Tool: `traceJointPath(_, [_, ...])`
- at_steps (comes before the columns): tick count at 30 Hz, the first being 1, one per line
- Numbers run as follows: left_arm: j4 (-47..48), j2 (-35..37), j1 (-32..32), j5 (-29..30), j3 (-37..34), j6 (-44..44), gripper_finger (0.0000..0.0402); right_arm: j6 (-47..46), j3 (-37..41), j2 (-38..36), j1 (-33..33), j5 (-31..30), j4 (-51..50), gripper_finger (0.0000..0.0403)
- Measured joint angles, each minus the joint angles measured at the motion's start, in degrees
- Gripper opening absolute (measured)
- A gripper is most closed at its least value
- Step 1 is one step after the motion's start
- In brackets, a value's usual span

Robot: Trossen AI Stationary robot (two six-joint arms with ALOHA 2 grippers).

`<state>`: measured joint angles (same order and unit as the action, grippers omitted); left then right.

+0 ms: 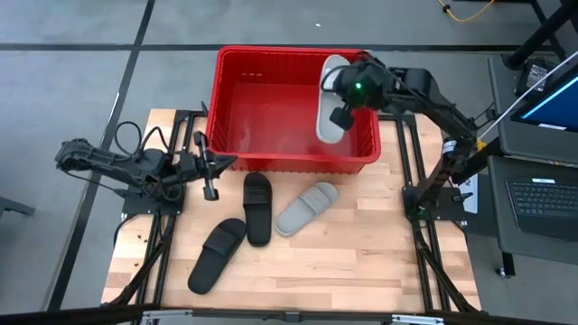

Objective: Pick and place slides into bin
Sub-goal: Put the bottom gray slide into the red bin

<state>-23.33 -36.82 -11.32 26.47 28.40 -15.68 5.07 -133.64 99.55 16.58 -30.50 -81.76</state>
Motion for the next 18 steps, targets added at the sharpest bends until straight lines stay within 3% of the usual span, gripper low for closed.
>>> traceJointPath(18, [0.82,0.0,5.43,-0.01,0.0,-0.09,0.0004,7.69,0.0,4.4,10.71,10.8,0.37,0.0])
